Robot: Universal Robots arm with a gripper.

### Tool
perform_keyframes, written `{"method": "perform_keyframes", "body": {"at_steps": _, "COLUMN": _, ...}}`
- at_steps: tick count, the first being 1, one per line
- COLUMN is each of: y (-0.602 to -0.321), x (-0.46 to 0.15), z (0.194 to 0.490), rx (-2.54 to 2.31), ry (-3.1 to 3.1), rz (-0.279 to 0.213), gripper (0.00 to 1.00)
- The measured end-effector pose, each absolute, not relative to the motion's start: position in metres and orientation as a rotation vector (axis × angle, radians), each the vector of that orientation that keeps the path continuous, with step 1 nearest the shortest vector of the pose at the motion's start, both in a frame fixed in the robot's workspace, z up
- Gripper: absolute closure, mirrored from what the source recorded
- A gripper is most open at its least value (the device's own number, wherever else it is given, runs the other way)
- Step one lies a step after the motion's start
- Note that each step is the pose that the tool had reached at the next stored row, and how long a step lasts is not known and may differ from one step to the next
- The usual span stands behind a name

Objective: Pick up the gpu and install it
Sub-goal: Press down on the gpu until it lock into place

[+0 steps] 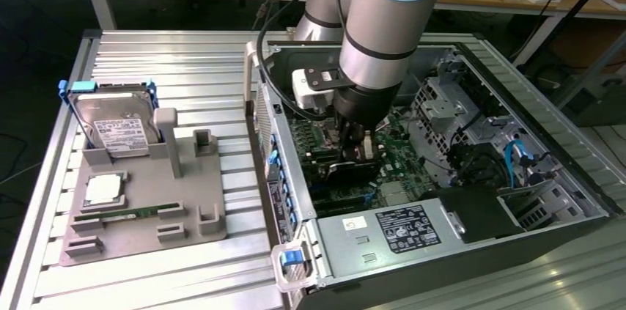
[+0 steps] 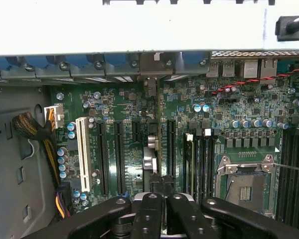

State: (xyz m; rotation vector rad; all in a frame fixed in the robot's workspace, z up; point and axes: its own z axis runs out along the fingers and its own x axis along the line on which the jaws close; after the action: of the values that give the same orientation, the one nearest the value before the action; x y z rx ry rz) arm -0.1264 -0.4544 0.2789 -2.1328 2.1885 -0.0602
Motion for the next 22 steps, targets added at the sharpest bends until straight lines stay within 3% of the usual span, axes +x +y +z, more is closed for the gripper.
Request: {"method": "perform_keyframes", "body": {"at_steps": 22, "y": -0.454, "x": -0.15, "z": 0.274, "rx": -2.132, "ry": 2.188, "rz": -0.061, "gripper": 0.89}}
